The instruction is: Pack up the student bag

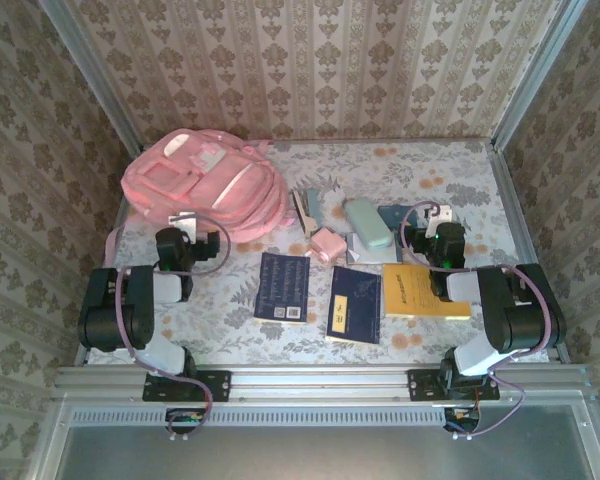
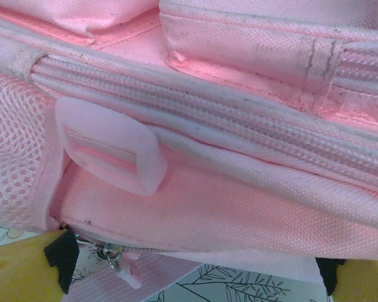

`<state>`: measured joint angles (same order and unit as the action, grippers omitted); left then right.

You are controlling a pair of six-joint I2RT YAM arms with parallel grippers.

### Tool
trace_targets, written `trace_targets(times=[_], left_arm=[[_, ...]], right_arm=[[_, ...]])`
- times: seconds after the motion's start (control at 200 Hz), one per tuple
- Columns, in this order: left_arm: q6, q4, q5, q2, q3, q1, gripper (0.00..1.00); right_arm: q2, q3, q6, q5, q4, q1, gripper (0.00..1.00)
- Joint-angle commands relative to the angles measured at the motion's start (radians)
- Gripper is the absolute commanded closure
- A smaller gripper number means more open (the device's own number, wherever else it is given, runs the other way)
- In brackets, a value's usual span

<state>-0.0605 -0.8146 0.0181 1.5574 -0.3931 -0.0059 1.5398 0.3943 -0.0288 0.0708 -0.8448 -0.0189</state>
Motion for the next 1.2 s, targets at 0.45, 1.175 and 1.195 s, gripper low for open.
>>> trace_targets(times=[0.45, 1.175, 1.195], left_arm=[[0.005, -0.034, 0.006, -0.021, -0.016, -0.002, 0.0], [0.257, 0.677, -0.226, -0.831, -0.193, -0.251, 0.0], [0.282, 0.725, -0.219, -0.848, -0.221, -0.271, 0.0]], right_arm=[[-0.011, 0.021, 0.012, -0.022, 0.005, -0.005, 0.0], [-0.614, 0.265, 0.066, 0.072, 0.567, -0.44, 0.0], [-0.617, 0.297, 0.084, 0.079, 0.6, -0.484, 0.0]])
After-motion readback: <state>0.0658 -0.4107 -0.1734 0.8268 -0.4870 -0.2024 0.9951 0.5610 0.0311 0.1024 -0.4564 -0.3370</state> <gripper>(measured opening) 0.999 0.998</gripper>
